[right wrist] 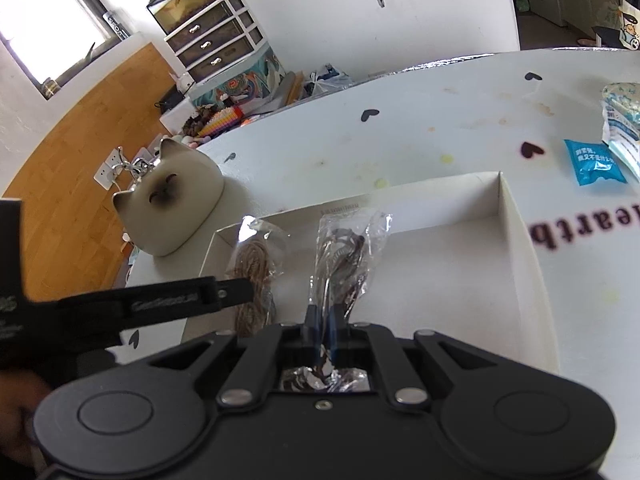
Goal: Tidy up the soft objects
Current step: 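Carry both bags into the white tray and open both tools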
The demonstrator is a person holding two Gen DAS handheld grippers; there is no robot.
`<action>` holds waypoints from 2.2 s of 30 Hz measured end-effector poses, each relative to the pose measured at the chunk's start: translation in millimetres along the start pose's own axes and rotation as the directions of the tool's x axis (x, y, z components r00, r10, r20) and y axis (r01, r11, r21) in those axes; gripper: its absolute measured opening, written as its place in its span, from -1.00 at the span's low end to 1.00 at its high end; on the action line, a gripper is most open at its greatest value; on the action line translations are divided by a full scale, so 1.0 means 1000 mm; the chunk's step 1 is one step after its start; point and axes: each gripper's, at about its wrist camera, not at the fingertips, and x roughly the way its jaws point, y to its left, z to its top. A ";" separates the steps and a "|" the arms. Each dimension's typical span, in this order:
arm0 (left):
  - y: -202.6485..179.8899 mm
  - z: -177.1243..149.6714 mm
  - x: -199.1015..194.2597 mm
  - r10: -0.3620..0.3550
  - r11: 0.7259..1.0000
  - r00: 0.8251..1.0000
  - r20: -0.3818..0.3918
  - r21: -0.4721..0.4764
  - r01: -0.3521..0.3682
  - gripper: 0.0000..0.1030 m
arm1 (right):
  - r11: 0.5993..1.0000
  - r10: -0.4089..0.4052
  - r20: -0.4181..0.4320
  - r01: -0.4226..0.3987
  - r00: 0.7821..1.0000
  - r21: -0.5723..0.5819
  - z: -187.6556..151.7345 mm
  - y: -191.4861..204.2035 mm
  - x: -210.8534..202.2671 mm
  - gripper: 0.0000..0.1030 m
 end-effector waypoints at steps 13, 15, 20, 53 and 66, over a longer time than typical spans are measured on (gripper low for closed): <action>0.030 -0.013 -0.026 -0.040 0.998 0.999 -0.011 -0.048 0.040 -0.19 | 0.994 0.026 -0.079 -0.034 0.997 -0.102 0.000 0.027 0.045 -0.90; 0.034 -0.014 -0.026 -0.051 0.997 0.999 -0.017 -0.059 0.050 -0.39 | 0.989 0.041 -0.099 -0.054 0.994 -0.136 -0.004 0.039 0.051 -0.90; 0.033 -0.015 -0.023 -0.098 0.994 0.995 -0.030 -0.048 0.096 -0.57 | 0.982 0.055 -0.107 -0.073 0.993 -0.175 -0.011 0.050 0.047 -0.90; 0.016 -0.029 -0.026 -0.105 0.989 0.993 -0.061 0.095 0.110 -0.61 | 0.992 -0.007 -0.039 0.002 0.999 -0.128 -0.019 0.036 0.040 -0.97; 0.012 -0.032 -0.047 -0.121 0.986 0.992 -0.018 0.113 0.123 -0.61 | 0.994 0.004 0.047 0.001 0.999 -0.106 -0.024 0.035 -0.007 -0.81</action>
